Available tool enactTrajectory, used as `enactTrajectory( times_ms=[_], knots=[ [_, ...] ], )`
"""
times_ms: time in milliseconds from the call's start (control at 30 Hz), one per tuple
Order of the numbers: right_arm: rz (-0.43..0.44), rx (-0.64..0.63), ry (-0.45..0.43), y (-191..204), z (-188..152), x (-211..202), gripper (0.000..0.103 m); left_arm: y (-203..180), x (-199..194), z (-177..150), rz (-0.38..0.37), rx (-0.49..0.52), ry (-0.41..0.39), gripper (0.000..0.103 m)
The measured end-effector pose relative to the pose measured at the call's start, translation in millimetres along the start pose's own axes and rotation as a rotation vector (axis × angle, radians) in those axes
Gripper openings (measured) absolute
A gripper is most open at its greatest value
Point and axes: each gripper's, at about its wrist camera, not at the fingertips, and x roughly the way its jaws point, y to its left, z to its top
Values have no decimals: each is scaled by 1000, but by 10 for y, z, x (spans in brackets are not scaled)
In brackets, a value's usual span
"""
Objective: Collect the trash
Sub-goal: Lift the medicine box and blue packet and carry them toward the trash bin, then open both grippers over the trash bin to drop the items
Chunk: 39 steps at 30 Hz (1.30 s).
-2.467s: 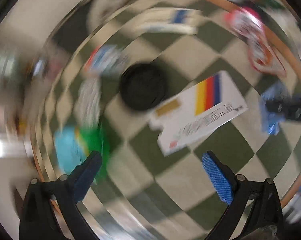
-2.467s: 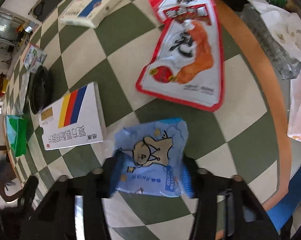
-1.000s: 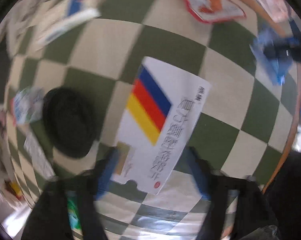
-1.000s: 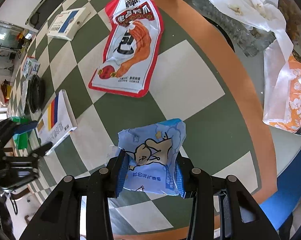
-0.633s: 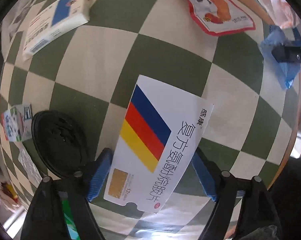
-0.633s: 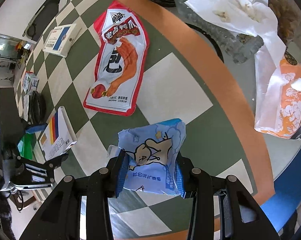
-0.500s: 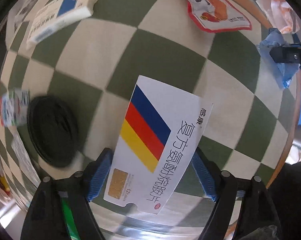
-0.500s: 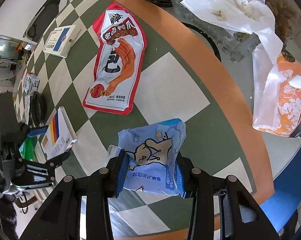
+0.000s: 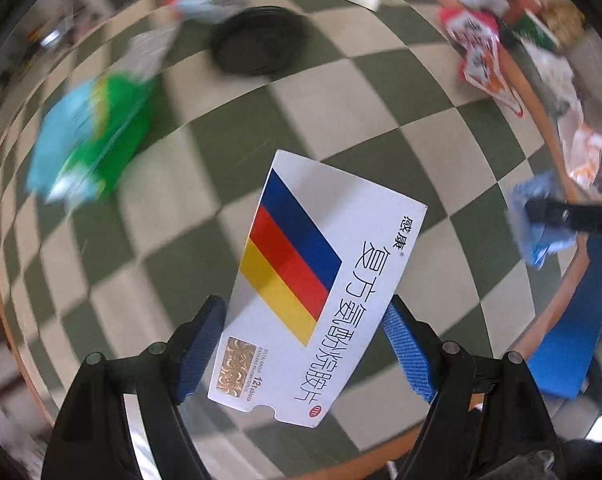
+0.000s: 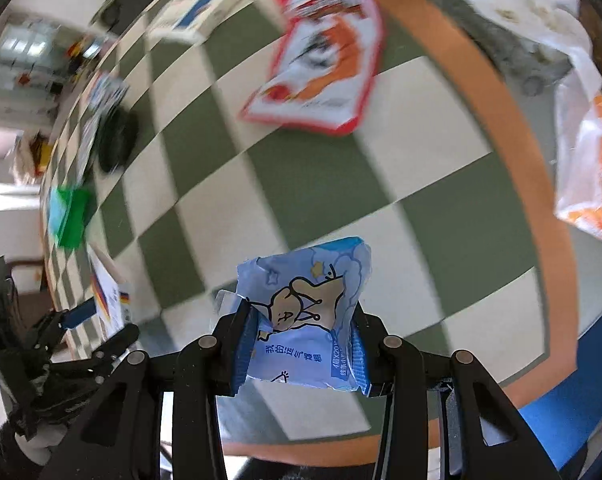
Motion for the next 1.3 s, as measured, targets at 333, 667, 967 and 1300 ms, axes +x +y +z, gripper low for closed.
enactTrajectory(
  times_ms=[333, 667, 967, 1300],
  knots=[
    [22, -124, -36, 547, -1022, -101, 42, 415, -278, -2233, -173, -203, -155, 79],
    [31, -45, -48, 398, -2916, 36, 42, 646, -10, -4253, -303, -390, -153, 79],
    [-3, 53, 86, -24, -3563, 1437, 42, 935, 1552, -4730, -370, -566, 4, 79],
    [69, 7, 166, -268, -3331, 3641, 60, 1267, 3521, -4404, -307, -512, 100, 92]
  ],
)
